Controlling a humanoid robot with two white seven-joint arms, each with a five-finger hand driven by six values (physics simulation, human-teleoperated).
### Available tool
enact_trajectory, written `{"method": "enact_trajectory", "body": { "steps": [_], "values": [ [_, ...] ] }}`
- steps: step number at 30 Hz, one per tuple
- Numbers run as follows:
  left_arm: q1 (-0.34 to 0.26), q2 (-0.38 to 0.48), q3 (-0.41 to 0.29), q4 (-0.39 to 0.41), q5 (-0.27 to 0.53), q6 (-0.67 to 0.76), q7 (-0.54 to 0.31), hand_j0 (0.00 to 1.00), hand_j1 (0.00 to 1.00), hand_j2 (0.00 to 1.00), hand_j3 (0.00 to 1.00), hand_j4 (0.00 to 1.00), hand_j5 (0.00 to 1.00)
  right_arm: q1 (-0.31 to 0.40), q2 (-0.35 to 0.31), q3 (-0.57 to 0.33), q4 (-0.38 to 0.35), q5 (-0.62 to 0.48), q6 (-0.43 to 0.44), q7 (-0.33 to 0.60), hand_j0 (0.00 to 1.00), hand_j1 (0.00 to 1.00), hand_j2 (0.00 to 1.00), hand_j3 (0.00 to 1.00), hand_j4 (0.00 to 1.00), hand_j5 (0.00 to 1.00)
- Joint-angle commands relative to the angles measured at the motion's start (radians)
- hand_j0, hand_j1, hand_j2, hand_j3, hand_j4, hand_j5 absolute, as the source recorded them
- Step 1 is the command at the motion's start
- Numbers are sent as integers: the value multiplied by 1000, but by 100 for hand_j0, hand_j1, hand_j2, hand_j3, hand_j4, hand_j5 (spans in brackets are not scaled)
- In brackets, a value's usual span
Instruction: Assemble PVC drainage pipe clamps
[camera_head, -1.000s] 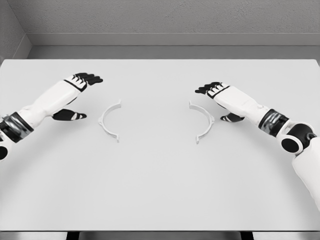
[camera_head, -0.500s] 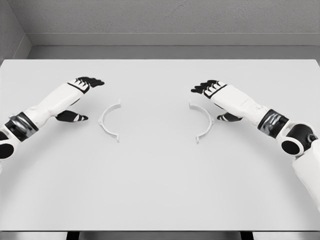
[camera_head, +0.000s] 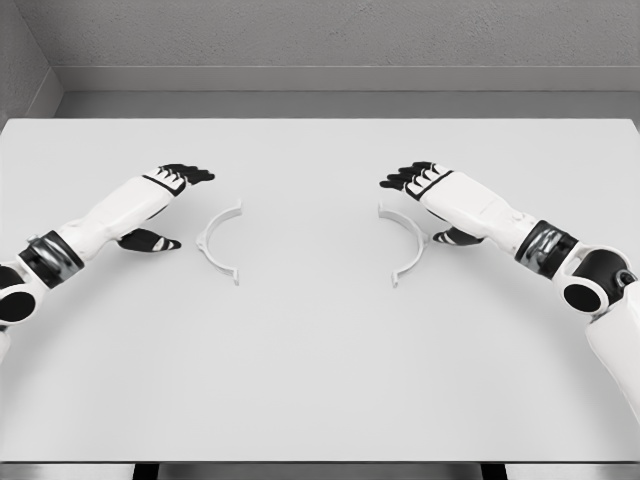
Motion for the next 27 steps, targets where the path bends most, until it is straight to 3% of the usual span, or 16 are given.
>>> {"method": "enact_trajectory", "body": {
  "steps": [1, 7, 27],
  "values": [
    [0, -10, 0, -2, 6, 0, 1, 100, 100, 100, 100, 100, 100, 0, 0, 1, 3, -5, 7, 0, 100, 100, 100, 100, 100, 100],
    [-5, -24, 0, -2, 6, 0, 1, 100, 100, 100, 100, 100, 100, -8, 3, 3, 53, -3, 9, 0, 100, 100, 100, 100, 100, 100],
    [-21, -61, -14, 24, 0, 0, 1, 100, 100, 100, 100, 100, 100, -14, 47, 33, 45, 0, 46, 1, 100, 100, 100, 100, 100, 100]
  ]
}}
